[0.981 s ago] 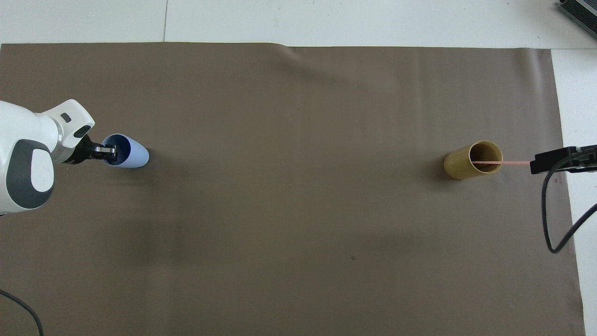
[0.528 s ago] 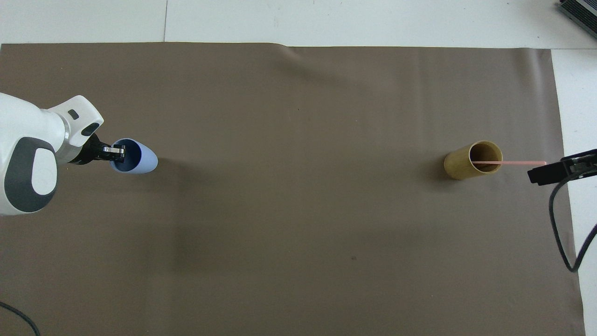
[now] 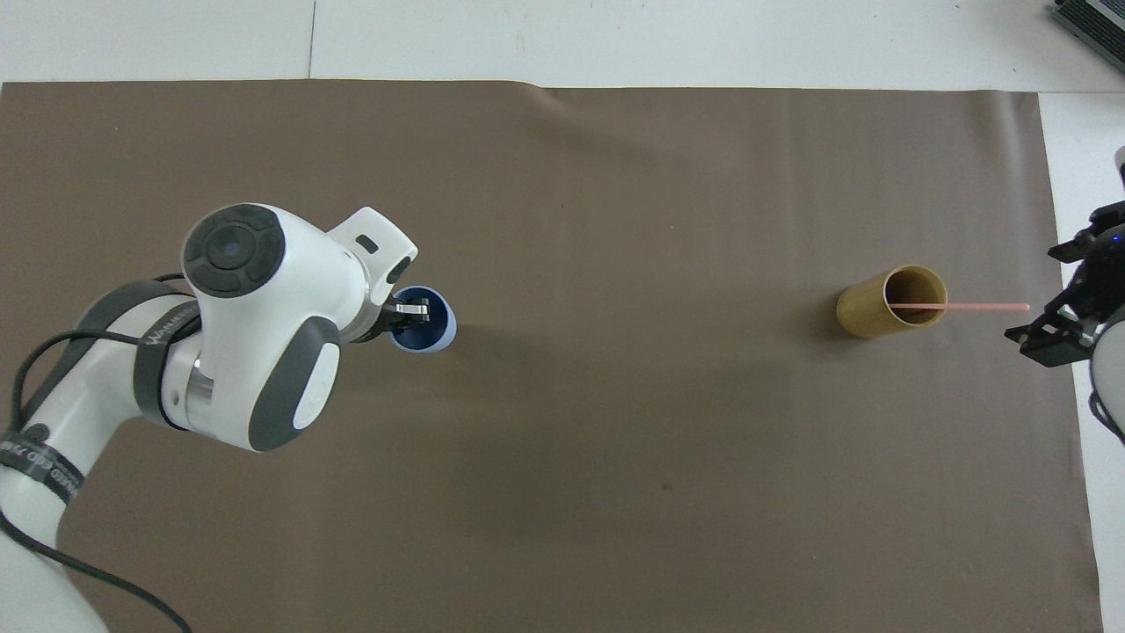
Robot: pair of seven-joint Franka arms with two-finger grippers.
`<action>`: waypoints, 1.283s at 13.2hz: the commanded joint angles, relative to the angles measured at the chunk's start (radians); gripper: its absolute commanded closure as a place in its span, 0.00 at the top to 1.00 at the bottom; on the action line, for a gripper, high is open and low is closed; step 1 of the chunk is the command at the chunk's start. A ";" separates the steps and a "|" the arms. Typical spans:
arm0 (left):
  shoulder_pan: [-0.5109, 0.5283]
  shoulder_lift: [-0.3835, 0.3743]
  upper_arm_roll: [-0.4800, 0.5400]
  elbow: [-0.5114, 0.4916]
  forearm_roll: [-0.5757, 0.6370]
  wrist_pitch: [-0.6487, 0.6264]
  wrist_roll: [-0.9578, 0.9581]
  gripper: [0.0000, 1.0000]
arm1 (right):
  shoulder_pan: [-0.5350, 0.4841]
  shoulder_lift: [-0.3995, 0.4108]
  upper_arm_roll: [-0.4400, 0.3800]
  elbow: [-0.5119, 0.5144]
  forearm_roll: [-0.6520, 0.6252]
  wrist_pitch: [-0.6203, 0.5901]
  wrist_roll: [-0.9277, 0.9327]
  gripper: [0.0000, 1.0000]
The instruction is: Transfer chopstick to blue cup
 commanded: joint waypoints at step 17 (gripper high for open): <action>-0.264 0.049 0.018 0.005 0.017 0.042 -0.160 1.00 | -0.046 0.082 0.008 -0.147 -0.177 0.082 -0.244 0.73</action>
